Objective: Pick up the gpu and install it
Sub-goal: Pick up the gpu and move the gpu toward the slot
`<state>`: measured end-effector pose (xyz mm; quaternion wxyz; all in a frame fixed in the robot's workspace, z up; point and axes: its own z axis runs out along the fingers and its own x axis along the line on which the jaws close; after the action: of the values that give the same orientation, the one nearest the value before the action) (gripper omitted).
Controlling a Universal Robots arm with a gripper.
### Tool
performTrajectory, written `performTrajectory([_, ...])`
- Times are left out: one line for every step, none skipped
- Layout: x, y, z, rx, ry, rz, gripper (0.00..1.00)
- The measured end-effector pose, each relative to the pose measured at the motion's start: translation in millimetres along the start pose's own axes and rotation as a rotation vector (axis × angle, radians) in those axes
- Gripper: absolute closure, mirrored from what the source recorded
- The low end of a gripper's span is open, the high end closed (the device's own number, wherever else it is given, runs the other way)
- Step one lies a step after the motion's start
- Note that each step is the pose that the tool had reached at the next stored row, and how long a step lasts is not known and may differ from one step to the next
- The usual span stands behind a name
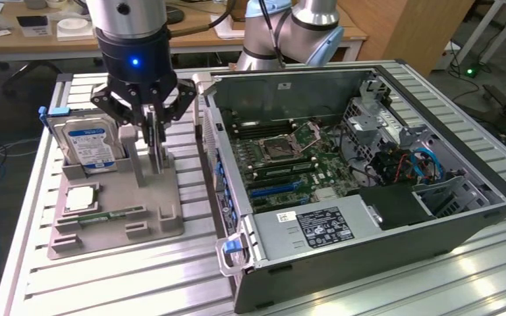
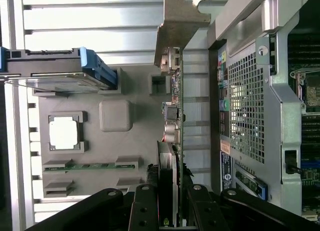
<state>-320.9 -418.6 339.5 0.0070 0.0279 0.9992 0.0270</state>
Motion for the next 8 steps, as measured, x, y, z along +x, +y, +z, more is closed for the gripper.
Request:
performTrajectory([0.0, 0.0, -0.5, 0.0000, 0.0000, 0.000, 0.73])
performTrajectory([0.0, 0.1, -0.9, 0.0000, 0.0001, 0.000, 0.73])
performTrajectory([0.0, 0.1, -1.3, 0.0000, 0.0000, 0.000, 0.73])
performTrajectory([0.0, 0.1, -1.7, 0.0000, 0.0000, 0.000, 0.73])
performTrajectory([0.0, 0.1, -2.2, 0.0001, 0.0001, 0.000, 0.73])
performTrajectory([0.0, 0.1, -2.6, 0.0000, 0.0001, 0.000, 0.73])
performTrajectory([0.0, 0.2, -3.0, 0.0000, 0.0000, 0.000, 0.73])
performTrajectory([0.0, 0.2, -3.4, 0.0000, 0.0001, 0.000, 0.73])
